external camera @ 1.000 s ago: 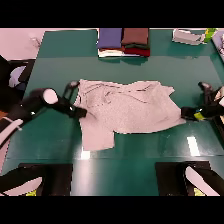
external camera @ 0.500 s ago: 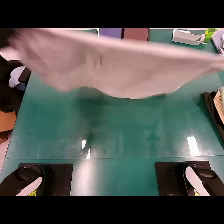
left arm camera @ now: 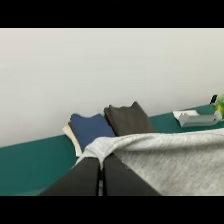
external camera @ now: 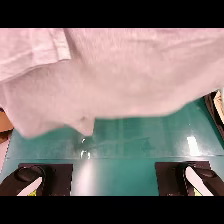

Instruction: Fold the shirts.

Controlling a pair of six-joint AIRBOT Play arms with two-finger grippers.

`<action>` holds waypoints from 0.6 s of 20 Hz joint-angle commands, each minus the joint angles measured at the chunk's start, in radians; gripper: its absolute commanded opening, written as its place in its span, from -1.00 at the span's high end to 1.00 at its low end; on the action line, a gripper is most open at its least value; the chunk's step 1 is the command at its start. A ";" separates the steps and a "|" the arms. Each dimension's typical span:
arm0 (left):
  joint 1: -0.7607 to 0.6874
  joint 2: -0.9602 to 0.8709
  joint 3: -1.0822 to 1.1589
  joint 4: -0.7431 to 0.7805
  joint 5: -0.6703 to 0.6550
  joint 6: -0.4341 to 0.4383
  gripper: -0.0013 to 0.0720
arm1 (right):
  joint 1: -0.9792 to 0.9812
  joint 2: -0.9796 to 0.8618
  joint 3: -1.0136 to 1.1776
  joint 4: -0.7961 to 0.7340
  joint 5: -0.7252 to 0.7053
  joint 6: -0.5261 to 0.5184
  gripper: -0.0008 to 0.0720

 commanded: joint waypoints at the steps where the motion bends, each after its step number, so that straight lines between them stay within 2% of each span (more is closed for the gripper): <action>1: 0.001 -0.099 -0.033 0.084 -0.156 0.014 0.91 | -0.001 -0.114 0.079 0.001 0.145 0.024 0.95; 3: 0.001 -0.187 -0.138 0.095 -0.185 0.014 0.91 | 0.000 -0.164 -0.026 0.024 0.153 0.024 0.95; 6: 0.001 -0.335 -0.368 0.090 -0.128 -0.007 0.91 | 0.000 -0.254 -0.236 0.032 0.150 0.023 0.95; 9: 0.001 -0.500 -0.537 0.083 0.051 -0.031 0.91 | 0.000 -0.377 -0.465 0.032 0.082 0.013 0.95; 12: 0.027 -0.663 -0.550 0.056 0.192 -0.031 0.91 | 0.024 -0.515 -0.594 0.030 -0.032 0.003 0.95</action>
